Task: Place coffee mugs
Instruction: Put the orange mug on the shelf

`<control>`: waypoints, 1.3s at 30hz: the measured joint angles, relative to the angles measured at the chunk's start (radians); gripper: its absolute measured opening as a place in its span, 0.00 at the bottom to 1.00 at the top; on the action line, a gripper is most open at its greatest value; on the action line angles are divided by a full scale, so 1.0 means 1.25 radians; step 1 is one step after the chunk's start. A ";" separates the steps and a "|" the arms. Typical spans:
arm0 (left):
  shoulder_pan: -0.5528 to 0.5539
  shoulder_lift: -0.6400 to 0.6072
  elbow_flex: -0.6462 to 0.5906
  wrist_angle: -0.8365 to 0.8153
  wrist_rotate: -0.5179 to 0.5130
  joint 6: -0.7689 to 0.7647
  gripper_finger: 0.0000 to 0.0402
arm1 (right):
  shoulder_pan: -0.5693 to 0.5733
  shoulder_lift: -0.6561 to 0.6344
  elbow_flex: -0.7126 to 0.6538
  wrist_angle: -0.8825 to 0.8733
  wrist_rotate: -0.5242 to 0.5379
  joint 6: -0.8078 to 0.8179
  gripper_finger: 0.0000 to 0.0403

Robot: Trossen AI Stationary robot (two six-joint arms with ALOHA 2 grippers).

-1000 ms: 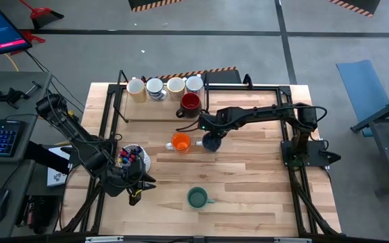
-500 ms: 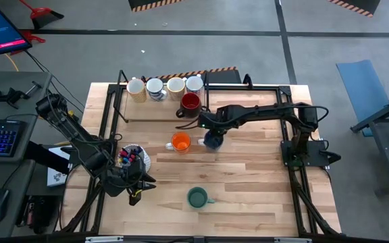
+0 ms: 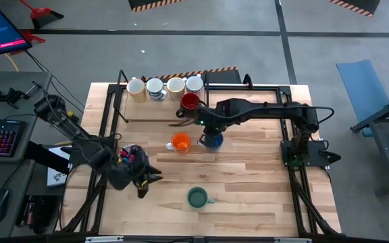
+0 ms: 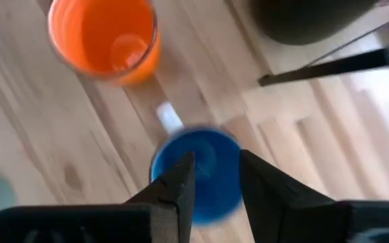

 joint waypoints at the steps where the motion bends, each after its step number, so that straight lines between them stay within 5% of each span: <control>1: 0.021 0.000 0.000 0.015 0.013 0.022 0.25 | 0.013 0.000 0.020 -0.032 0.018 -0.005 0.23; 9: 0.230 0.000 0.040 0.020 0.198 0.231 0.25 | 0.100 -0.001 0.058 -0.319 0.221 0.100 0.23; 14: 0.354 0.001 0.069 0.002 0.352 0.341 0.25 | 0.141 -0.033 -0.017 -0.312 0.220 0.160 0.23; 22: 0.470 0.009 0.089 -0.030 0.488 0.447 0.25 | 0.192 -0.200 -0.253 -0.303 0.239 0.404 0.23; 29: 0.524 0.120 0.113 -0.030 0.643 0.523 0.25 | 0.250 -0.376 -0.445 -0.162 0.226 0.620 0.23; 35: 0.542 0.239 0.232 -0.182 0.645 0.649 0.25 | 0.277 -0.435 -0.500 -0.022 0.218 0.625 0.23; 39: 0.554 0.294 0.295 -0.268 0.566 0.691 0.25 | 0.284 -0.435 -0.501 -0.017 0.234 0.624 0.23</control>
